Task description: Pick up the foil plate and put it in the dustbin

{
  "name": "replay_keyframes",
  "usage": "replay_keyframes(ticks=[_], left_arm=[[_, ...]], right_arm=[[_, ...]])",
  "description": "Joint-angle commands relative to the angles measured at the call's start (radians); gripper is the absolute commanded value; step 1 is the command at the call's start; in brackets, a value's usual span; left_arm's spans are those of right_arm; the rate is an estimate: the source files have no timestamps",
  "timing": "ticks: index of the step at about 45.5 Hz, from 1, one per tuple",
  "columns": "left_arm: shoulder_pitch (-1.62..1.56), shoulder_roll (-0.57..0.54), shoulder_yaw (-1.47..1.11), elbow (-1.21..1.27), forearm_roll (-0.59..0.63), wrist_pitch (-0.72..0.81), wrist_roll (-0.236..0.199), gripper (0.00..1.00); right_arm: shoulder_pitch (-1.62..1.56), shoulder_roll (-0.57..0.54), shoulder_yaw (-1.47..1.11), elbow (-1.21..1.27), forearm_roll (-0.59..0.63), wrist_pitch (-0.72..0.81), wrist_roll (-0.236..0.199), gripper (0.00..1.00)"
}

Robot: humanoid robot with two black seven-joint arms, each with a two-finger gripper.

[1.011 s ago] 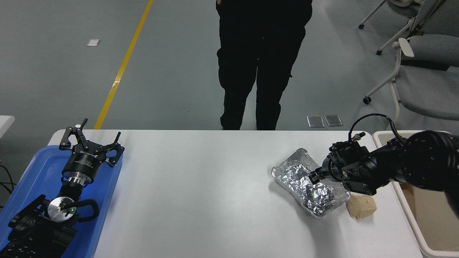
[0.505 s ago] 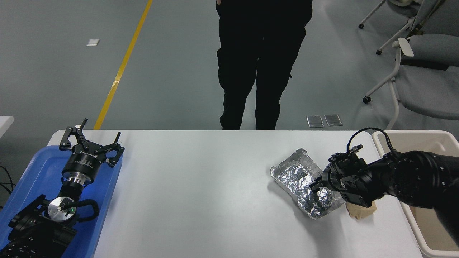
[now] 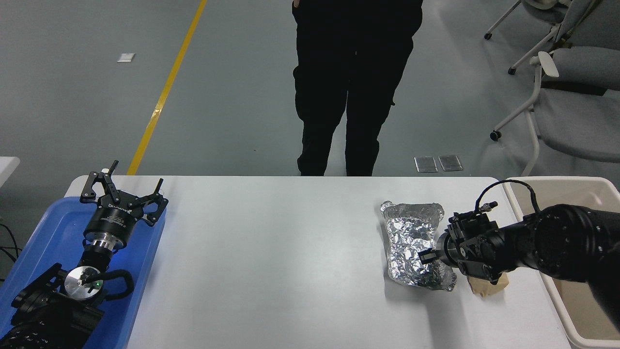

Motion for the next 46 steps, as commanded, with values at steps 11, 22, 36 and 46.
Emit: replay_keyframes(ticks=[11, 22, 36, 46], left_arm=[[-0.002, 0.000, 0.002, 0.000, 0.000, 0.000, 0.002, 0.99], [-0.002, 0.000, 0.002, 0.000, 0.000, 0.000, 0.002, 0.99], [-0.002, 0.000, 0.002, 0.000, 0.000, 0.000, 0.002, 0.99], [-0.002, 0.000, 0.002, 0.000, 0.000, 0.000, 0.002, 0.99]], right_arm=[[0.302, -0.150, 0.029, 0.362, 0.164, 0.010, 0.013, 0.00], [0.512, -0.263, 0.053, 0.587, 0.187, 0.010, 0.021, 0.00], [0.802, -0.362, 0.072, 0.693, 0.291, 0.344, 0.022, 0.00], [0.978, -0.388, 0.083, 0.741, 0.301, 0.508, 0.022, 0.00]])
